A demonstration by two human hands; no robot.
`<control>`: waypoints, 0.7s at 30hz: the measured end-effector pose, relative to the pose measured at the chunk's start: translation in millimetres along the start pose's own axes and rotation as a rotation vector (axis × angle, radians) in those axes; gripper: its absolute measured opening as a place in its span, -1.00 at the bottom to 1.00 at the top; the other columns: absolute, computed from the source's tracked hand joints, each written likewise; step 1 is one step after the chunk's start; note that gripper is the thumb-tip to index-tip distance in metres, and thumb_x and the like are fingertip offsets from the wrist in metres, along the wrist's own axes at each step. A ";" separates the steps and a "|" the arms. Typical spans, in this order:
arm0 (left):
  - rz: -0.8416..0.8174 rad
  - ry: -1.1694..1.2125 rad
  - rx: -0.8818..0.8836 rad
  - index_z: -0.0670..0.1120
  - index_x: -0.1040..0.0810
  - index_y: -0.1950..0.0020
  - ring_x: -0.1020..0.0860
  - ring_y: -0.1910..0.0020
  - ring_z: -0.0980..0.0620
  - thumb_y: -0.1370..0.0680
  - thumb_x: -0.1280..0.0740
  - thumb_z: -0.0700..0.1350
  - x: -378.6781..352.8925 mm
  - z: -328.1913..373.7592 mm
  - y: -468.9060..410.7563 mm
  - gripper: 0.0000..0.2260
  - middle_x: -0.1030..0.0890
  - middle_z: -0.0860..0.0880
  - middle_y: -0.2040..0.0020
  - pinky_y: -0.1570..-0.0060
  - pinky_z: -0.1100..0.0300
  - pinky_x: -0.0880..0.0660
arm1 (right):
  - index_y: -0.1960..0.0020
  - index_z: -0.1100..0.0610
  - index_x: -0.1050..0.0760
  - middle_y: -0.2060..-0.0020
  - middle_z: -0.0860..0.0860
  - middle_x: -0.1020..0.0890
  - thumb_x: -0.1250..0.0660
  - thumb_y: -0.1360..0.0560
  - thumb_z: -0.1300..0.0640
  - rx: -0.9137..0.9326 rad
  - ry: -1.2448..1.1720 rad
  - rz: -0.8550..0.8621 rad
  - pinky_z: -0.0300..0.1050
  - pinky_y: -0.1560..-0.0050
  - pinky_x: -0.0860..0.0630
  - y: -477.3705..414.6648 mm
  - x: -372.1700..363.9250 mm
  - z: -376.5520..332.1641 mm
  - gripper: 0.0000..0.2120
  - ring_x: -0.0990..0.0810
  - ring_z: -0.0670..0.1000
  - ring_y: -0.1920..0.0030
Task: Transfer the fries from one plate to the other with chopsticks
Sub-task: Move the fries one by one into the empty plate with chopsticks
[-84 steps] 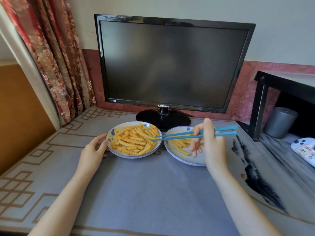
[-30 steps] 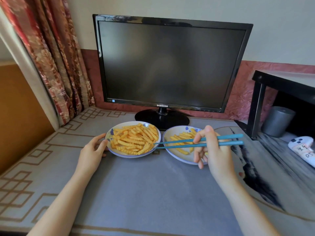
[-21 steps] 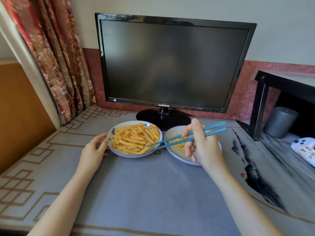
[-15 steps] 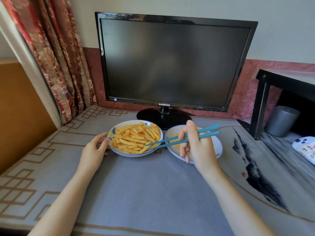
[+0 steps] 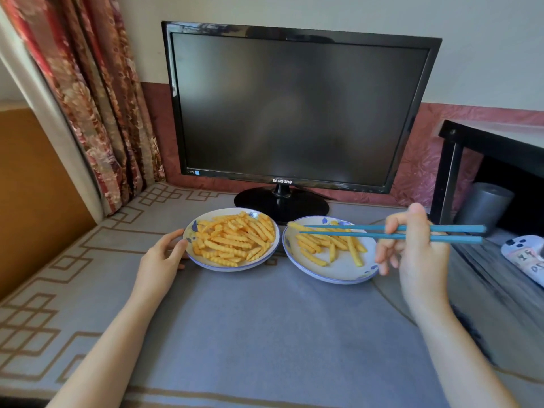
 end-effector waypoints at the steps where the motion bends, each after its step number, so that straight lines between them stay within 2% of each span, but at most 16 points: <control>1: 0.001 0.000 -0.001 -0.11 -0.50 -0.31 -0.55 0.26 0.03 -0.61 -0.22 -0.16 0.1 0.3 0.2 -0.72 -0.61 -0.07 0.01 0.40 0.56 -0.41 | 0.33 0.17 -0.36 0.65 0.12 -0.44 -0.02 -0.65 0.05 0.010 0.027 0.031 -0.28 0.62 -0.20 -1.8 11.0 -2.5 -0.57 -0.31 0.03 0.68; 6: 0.000 0.001 0.004 -0.11 -0.49 -0.31 -0.54 0.26 0.06 -0.61 -0.21 -0.15 0.1 0.0 0.7 -0.72 -0.62 -0.06 0.03 0.40 0.56 -0.40 | 0.30 0.19 -0.35 0.66 0.10 -0.45 -0.03 -0.63 0.07 -0.011 0.122 0.150 -0.32 0.65 -0.19 -5.6 59.1 -5.2 -0.61 -0.30 -0.01 0.70; 12: -0.011 0.013 -0.006 -0.11 -0.51 -0.29 -0.56 0.21 0.18 -0.61 -0.21 -0.17 -0.8 -1.0 -0.8 -0.74 -0.63 -0.07 0.03 0.39 0.53 -0.45 | 0.26 0.21 -0.39 0.63 0.13 -0.47 -0.04 -0.63 0.04 -0.042 0.200 0.084 -0.31 0.63 -0.21 -3.8 65.5 3.7 -0.61 -0.32 0.03 0.68; 18: -0.012 0.019 -0.008 -0.11 -0.50 -0.29 -0.56 0.22 0.18 -0.61 -0.21 -0.17 -0.9 -1.3 -0.8 -0.73 -0.63 -0.06 0.05 0.39 0.52 -0.45 | 0.28 0.17 -0.38 0.62 0.13 -0.47 -0.03 -0.64 0.06 0.024 0.147 0.070 -0.24 0.60 -0.19 0.8 46.0 -6.9 -0.62 -0.31 0.03 0.67; 21: -0.013 0.017 -0.005 -0.09 -0.50 -0.29 -0.56 0.21 0.18 -0.61 -0.21 -0.17 -0.4 -2.0 -1.2 -0.73 -0.63 -0.05 0.05 0.38 0.52 -0.45 | 0.29 0.19 -0.37 0.63 0.12 -0.45 -0.03 -0.64 0.11 0.028 0.084 0.001 -0.21 0.60 -0.16 5.2 20.8 -7.9 -0.63 -0.30 0.03 0.67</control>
Point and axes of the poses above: each hand's wrist, its own y-axis away from the middle knuckle, its own x-axis out of the back of the hand, z = x × y, the point moved 9 cm from there along -y, towards the middle knuckle
